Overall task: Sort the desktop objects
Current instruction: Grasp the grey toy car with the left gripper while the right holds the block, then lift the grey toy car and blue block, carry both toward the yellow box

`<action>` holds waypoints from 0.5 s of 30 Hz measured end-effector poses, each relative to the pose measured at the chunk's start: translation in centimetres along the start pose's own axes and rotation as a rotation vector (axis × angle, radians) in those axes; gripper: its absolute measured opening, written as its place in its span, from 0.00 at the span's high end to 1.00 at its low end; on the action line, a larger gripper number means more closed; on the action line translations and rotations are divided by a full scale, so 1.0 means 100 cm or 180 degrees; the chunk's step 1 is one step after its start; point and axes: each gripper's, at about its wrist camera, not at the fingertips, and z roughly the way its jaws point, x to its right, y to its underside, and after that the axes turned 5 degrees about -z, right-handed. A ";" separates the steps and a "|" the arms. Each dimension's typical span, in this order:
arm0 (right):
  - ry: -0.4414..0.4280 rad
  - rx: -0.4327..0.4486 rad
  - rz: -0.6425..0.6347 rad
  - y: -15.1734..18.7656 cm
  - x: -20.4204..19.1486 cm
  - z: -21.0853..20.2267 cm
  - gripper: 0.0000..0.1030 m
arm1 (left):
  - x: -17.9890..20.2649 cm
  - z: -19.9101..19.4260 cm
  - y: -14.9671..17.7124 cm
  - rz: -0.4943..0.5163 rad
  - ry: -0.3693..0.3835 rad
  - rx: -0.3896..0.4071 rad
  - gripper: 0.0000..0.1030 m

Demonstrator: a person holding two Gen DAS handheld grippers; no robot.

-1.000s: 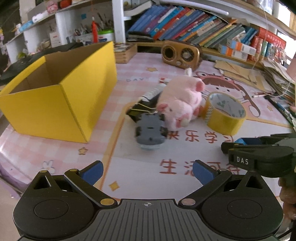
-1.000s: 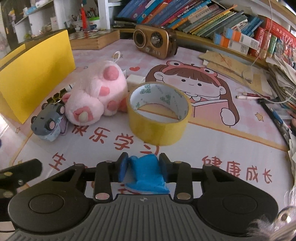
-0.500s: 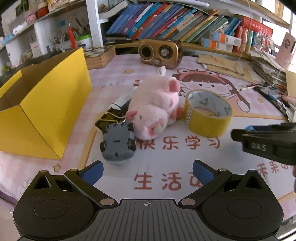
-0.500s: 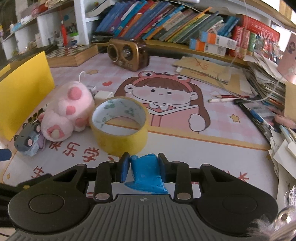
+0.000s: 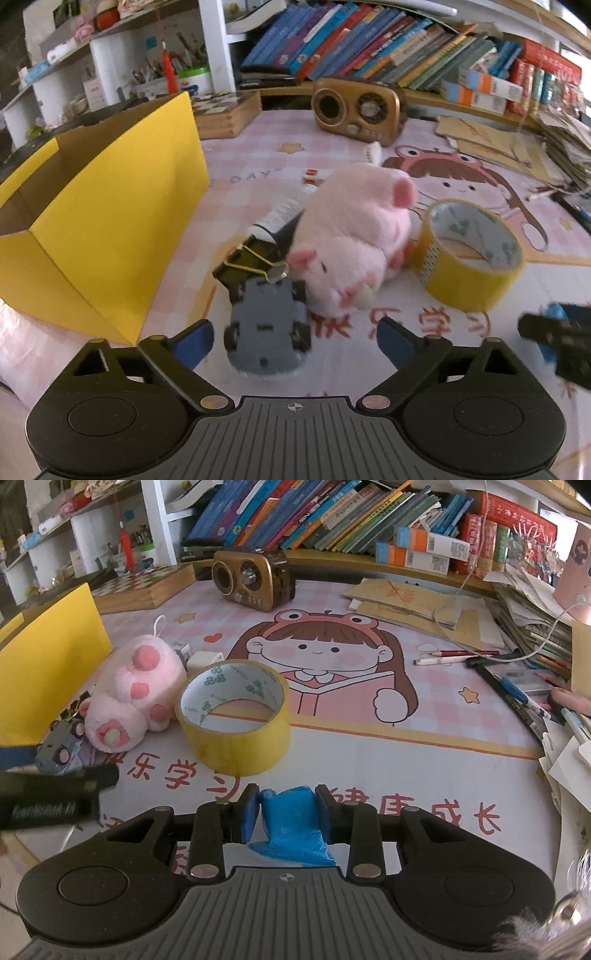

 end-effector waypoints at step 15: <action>-0.0222 0.0043 -0.0142 0.001 -0.011 -0.006 0.72 | -0.005 -0.024 0.011 0.0047 0.0228 -0.0040 0.59</action>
